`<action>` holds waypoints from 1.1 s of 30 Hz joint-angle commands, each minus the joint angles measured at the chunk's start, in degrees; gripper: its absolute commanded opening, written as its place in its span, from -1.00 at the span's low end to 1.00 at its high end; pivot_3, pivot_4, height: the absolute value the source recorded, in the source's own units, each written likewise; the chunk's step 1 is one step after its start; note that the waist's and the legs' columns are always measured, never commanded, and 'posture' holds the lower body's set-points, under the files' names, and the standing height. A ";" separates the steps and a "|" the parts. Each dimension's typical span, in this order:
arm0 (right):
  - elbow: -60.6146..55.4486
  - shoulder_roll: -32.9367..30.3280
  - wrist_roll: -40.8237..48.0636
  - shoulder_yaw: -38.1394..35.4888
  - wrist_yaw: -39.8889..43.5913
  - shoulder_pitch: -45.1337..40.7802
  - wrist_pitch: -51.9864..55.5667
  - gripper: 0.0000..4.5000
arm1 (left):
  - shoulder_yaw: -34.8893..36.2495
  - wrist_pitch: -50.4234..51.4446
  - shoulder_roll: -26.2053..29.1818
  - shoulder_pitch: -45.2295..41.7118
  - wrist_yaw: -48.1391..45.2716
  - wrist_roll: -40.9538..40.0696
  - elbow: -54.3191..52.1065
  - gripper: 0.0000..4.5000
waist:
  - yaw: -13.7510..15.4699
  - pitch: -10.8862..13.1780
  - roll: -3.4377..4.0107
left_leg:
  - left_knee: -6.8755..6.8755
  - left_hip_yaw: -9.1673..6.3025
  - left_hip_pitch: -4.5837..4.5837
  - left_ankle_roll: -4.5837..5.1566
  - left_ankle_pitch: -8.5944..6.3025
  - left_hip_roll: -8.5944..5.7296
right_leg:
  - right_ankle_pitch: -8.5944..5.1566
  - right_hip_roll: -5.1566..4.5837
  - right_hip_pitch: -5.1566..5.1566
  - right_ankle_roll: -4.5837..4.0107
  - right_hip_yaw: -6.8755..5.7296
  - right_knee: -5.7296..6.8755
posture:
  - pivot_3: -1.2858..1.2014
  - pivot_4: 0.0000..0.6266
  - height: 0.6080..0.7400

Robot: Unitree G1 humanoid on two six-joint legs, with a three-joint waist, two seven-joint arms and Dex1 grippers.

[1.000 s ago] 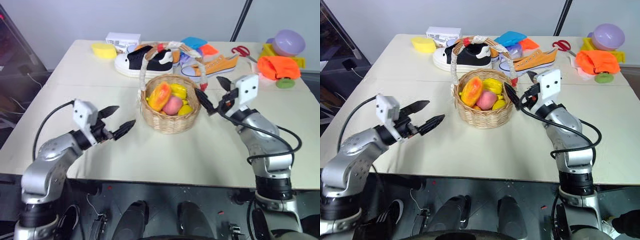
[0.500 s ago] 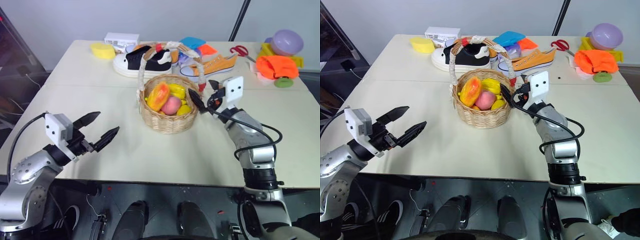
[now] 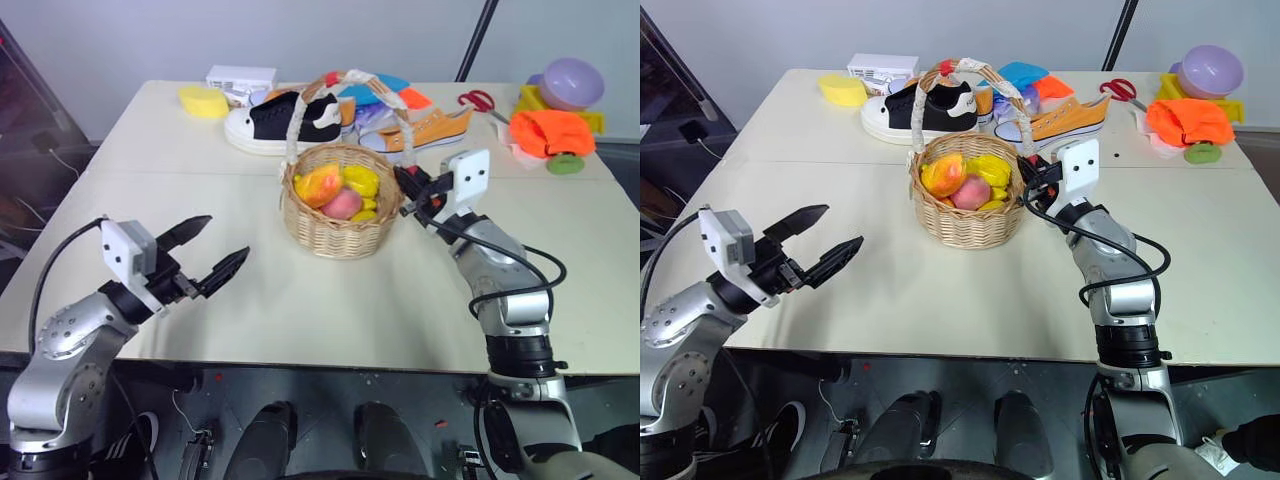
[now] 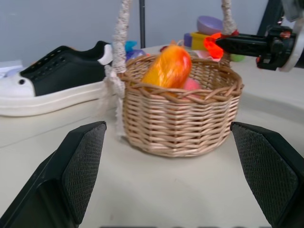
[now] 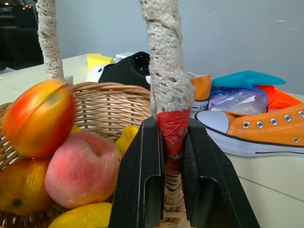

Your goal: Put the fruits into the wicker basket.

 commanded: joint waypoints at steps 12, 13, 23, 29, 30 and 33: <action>-10.27 -13.76 5.88 -19.07 4.01 9.99 -2.21 -0.99 | -10.76 -0.87 -0.99 -9.80 -5.79 1.07 7.03 1.00 | 0.53 0.01 0.02 | 0.02 -0.03 -0.03 0.08 -0.04 -0.13 | 0.00 -0.08 0.11 0.01 -0.04 -0.15 | 0.03 -0.52 1.00; -11.14 -14.60 5.57 -20.74 3.55 11.67 -2.25 -0.99 | -12.36 -1.24 -1.25 -11.22 -7.22 1.39 8.45 1.00 | 0.46 0.01 0.02 | 0.01 -0.03 -0.03 0.08 -0.05 -0.13 | 0.00 -0.08 0.11 0.01 -0.04 -0.14 | 0.03 -0.52 1.00; -16.91 -13.11 5.31 -34.77 -6.00 23.51 -2.09 -0.99 | -20.74 -6.21 -5.57 -24.23 -17.53 5.13 23.37 1.00 | 0.19 -0.06 0.18 | 0.03 0.08 0.02 0.08 -0.04 -0.06 | 0.00 -0.03 0.10 0.02 -0.01 -0.07 | 0.03 -0.52 1.00; -13.98 -9.21 6.44 -37.11 -10.22 23.31 -3.98 -0.99 | -21.15 -7.37 -6.46 -26.23 -19.57 6.12 26.07 1.00 | -0.04 -0.08 0.20 | 0.04 0.07 0.03 0.08 -0.04 -0.05 | 0.00 -0.03 0.12 0.02 -0.01 -0.06 | 0.03 -0.52 1.00; -13.69 -8.96 6.15 -36.80 -10.52 23.27 -4.29 -0.99 | -21.09 -7.46 -6.48 -26.21 -19.64 6.23 26.12 1.00 | -0.07 -0.08 0.20 | 0.04 0.07 0.04 0.08 -0.04 -0.04 | 0.00 -0.03 0.12 0.02 -0.01 -0.04 | 0.03 -0.52 1.00; -12.35 -8.48 5.02 -35.44 -11.06 23.38 -5.64 -0.99 | -20.73 -7.30 -6.55 -25.56 -19.24 6.44 25.31 1.00 | -0.01 -0.08 0.23 | 0.05 0.08 0.04 0.09 -0.04 -0.05 | 0.00 -0.03 0.12 0.02 0.00 -0.02 | 0.03 -0.52 1.00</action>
